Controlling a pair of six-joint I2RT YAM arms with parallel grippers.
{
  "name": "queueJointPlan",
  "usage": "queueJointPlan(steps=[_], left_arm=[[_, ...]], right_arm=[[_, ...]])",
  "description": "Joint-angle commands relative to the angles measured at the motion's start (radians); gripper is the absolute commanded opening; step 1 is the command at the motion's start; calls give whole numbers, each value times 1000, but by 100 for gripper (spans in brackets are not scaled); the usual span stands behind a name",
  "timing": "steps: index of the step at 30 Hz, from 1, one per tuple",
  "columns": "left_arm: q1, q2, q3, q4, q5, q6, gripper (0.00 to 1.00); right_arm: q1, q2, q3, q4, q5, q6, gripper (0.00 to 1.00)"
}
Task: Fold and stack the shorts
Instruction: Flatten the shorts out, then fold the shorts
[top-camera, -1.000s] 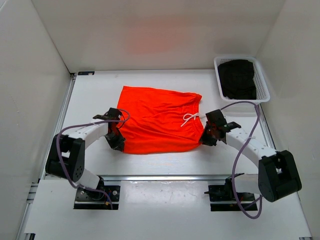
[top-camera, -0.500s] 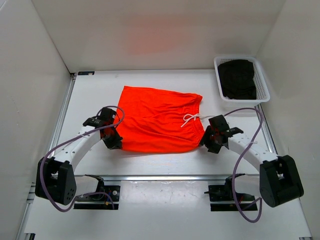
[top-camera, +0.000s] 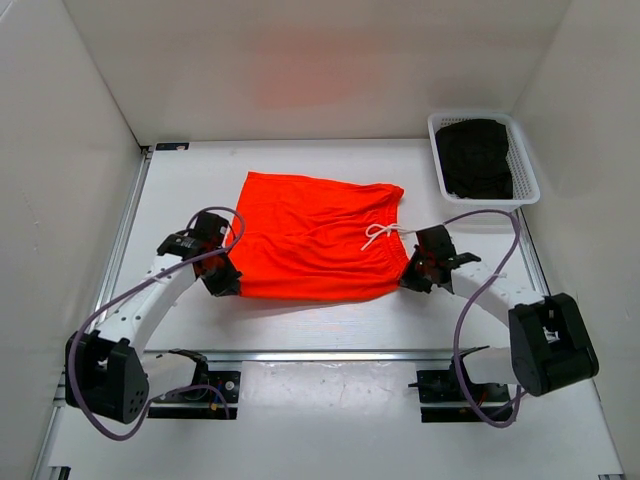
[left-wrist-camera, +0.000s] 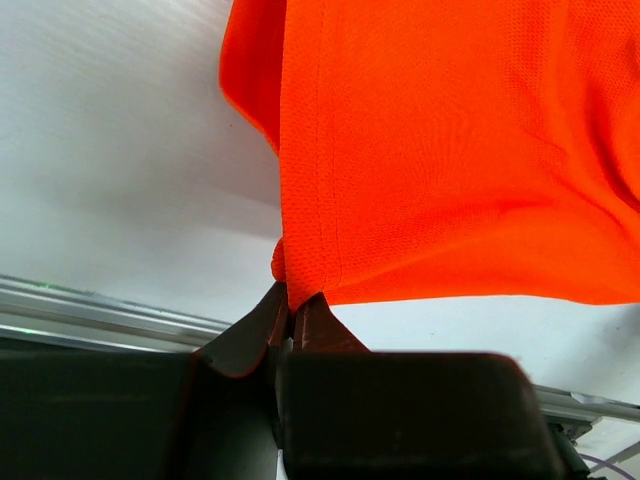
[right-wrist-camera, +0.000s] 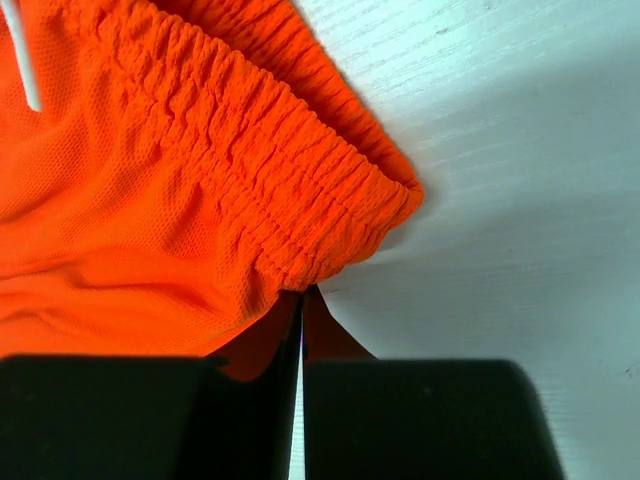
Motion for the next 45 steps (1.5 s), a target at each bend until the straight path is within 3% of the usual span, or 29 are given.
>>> queueJointPlan(steps=[1,10,18,25,29,34,35,36,38,39,40,42,43,45], left_arm=[[16,-54,63,-45,-26,2,10],[16,-133,142,-138,-48,-17,10],[16,-113,333,-178,-59,-6,10],[27,178,628,-148,-138,64,10],[50,454,810,-94,-129,74,10],[85,831,1311,-120,-105,126,10],[85,972,1397,-137,-62,143,14],[105,1048,1582,-160,-39,152,41],[122,1171,1723,-187,0,152,58],[140,1232,1746,-168,68,152,64],[140,1232,1733,-152,98,152,72],[149,1173,1658,-125,97,170,78],[149,1133,1542,-91,80,179,81],[149,1005,1420,-68,55,218,80]], right_arm=[[7,-83,-20,-76,3,4,0],[27,-503,-91,-444,25,74,0],[27,-574,79,-607,121,39,0],[27,-283,372,-578,238,-53,0],[27,-94,518,-487,263,-110,0],[-19,228,751,-410,287,-144,0],[-29,275,840,-394,287,-144,0],[-52,367,883,-380,275,-153,6],[-74,447,958,-342,244,-167,33],[-86,501,1018,-341,244,-167,67],[-86,512,1032,-341,235,-167,78],[-86,486,1019,-341,224,-190,82],[-86,466,965,-341,224,-203,84],[-86,385,890,-341,224,-203,84]])
